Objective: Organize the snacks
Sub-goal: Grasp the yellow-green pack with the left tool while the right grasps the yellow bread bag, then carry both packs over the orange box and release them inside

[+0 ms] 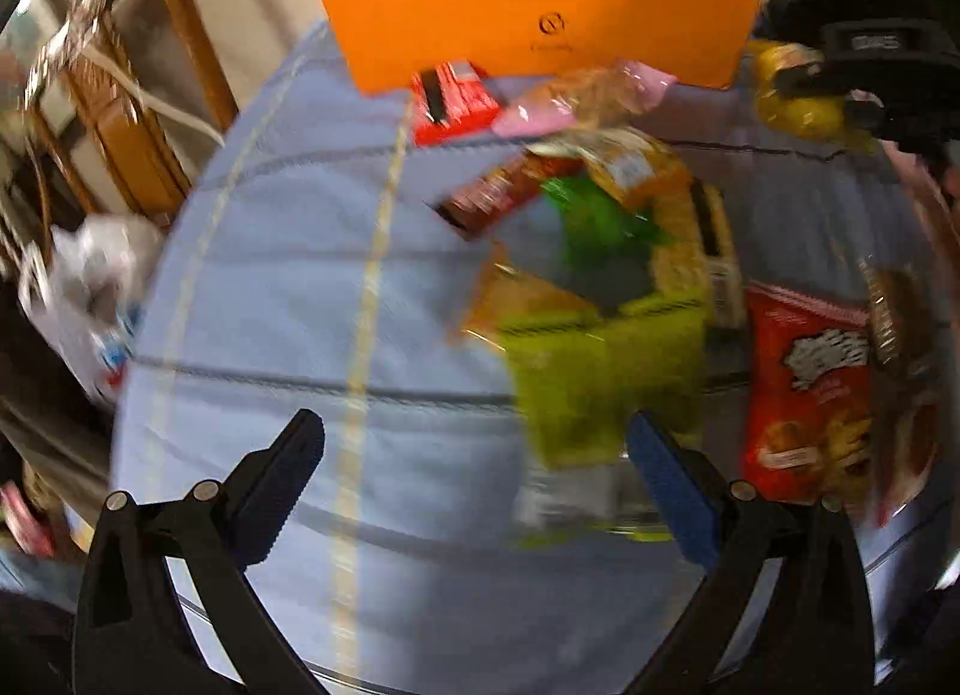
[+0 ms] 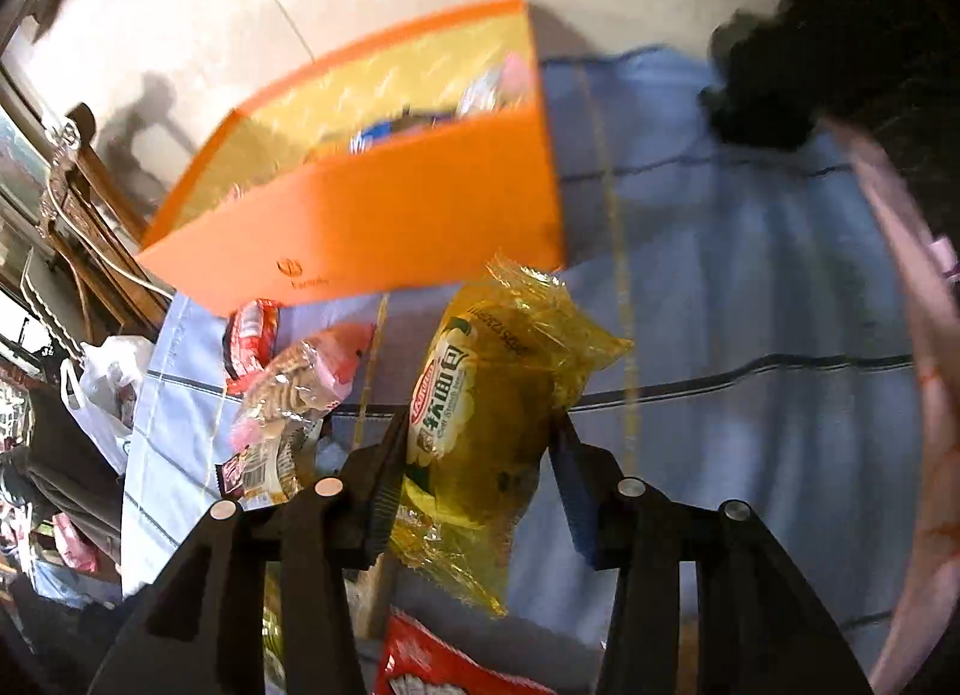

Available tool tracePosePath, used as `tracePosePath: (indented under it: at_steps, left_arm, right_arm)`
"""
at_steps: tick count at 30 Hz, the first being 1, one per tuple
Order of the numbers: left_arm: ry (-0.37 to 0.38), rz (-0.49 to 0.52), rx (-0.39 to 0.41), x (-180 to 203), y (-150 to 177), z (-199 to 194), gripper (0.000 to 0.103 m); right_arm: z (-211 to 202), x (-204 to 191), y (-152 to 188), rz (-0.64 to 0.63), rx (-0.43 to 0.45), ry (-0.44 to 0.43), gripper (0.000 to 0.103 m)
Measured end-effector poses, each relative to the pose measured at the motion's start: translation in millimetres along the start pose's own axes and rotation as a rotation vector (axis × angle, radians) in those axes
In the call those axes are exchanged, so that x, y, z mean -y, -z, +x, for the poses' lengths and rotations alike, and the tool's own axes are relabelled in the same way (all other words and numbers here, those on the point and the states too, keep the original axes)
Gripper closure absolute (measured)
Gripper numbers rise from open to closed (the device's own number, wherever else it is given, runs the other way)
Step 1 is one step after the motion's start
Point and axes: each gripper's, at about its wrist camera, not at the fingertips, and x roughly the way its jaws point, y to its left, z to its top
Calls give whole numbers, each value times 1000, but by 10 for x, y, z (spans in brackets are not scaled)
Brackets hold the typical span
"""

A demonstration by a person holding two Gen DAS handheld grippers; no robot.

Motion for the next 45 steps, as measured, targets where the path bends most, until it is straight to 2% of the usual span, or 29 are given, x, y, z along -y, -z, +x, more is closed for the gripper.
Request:
tracePosePath:
  at_steps: [3,5,6,7,8,10,11,17,22,26,28,30,32,33,34,36,38,40,45]
  left_arm:
    - [53,1,-34,200,42,105,4]
    - [16,20,-66,322,59,225,4]
    - [23,20,-68,318,80,295,10]
    - [68,7,-75,309,103,325,33]
    - [95,-27,-77,257,103,289,40]
    - [138,-39,-110,163,98,249,41]
    - [138,-51,-103,107,98,200,42]
    - [66,-51,10,-325,-41,-368,41]
    - [-4,-75,146,-601,-552,-733,41]
    - [-56,-59,313,-708,-1260,-992,41]
    - [-89,-47,360,-729,-1603,-1026,41]
    - [-76,-47,415,-773,-1951,-1005,41]
    - [-55,-70,399,-824,-2212,-953,41]
    - [-10,-79,401,-844,-2390,-930,41]
    - [-3,-76,400,-827,-2510,-901,41]
    - [-70,-42,411,-721,-2783,-830,41]
    - [-96,5,421,-594,-2970,-760,41]
    - [-103,8,406,-549,-3058,-694,41]
    - [-39,-31,380,-449,-3247,-494,41]
  right_arm:
    - [-260,65,64,-15,57,24,57]
    - [-326,139,21,-10,70,26,57]
    - [-330,159,45,0,69,21,57]
    - [-298,155,64,8,65,14,57]
    - [-273,173,70,12,59,5,57]
    - [-264,192,122,16,51,-9,57]
    - [-266,168,145,23,50,-20,57]
    - [-526,-1,90,4,100,-56,57]
    - [-834,-207,-196,-56,188,-83,57]
    - [-935,-414,-604,-112,248,-95,57]
    - [-923,-498,-802,-129,265,-107,57]
    - [-888,-567,-1041,-111,274,-130,57]
    - [-858,-642,-1244,-114,294,-146,57]
    - [-834,-678,-1344,-125,302,-134,57]
    - [-795,-712,-1467,-133,310,-122,57]
    - [-725,-723,-1643,-120,310,-116,57]
    - [-647,-739,-1781,-112,298,-115,57]
    - [-552,-759,-1872,-117,288,-101,57]
    - [-255,-734,-1997,-93,271,-39,57]
